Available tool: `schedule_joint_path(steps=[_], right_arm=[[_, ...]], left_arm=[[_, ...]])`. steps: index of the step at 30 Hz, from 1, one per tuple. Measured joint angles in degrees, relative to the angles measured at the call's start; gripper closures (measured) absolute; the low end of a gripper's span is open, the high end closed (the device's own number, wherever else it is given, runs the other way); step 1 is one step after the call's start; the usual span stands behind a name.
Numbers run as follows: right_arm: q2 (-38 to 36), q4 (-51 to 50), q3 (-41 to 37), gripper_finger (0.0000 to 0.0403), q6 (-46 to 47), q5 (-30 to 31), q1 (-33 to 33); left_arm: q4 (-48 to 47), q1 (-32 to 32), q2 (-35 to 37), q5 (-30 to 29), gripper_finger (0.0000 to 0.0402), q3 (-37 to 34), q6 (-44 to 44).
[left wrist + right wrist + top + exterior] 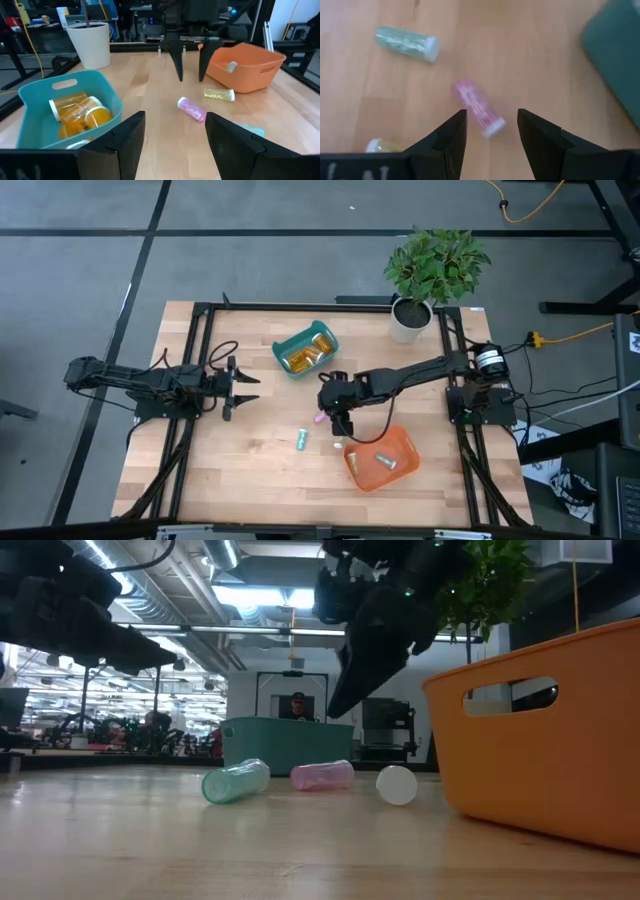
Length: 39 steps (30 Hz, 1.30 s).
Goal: Pick and place medicine bottles into bin by pill shape (circle, oval)
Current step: Put the small purple pill bottle into the orange bin
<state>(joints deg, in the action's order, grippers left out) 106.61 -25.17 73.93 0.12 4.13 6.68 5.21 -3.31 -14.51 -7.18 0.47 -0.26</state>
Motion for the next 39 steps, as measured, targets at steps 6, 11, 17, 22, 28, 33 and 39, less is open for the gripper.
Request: schedule_joint_path(steps=[6,11,17,22,28,33,39], right_arm=[[4.16,-1.28,3.02,0.0226,-1.96,-2.72,-0.13],[8.13,-2.96,6.2,0.0226,-4.37,-2.72,-0.15],[10.18,-3.09,7.04,0.0226,-5.04,-2.72,-0.13],[11.82,-2.74,7.04,0.0226,-5.09,-2.74,-0.15],[14.23,-1.57,7.12,0.0226,-5.09,-3.04,-0.56],[14.2,-1.26,7.08,0.0228,-3.78,-3.03,-0.94],[14.21,-0.66,7.04,0.0272,-3.4,-2.83,-1.05]], left_arm=[[-0.65,0.0,-0.1,-0.75,0.02,0.0,1.45],[-0.73,-0.01,-0.1,-0.84,0.02,0.0,2.37],[-2.16,0.0,-0.1,-0.83,0.02,0.0,2.31],[-2.41,0.0,-0.1,-0.85,0.02,0.0,2.3],[-2.91,-0.01,-0.1,-0.85,0.02,0.0,2.37],[-3.17,-0.01,-0.1,-0.86,0.02,0.0,2.37],[-3.2,0.0,-0.1,-0.87,0.02,0.0,2.39]])
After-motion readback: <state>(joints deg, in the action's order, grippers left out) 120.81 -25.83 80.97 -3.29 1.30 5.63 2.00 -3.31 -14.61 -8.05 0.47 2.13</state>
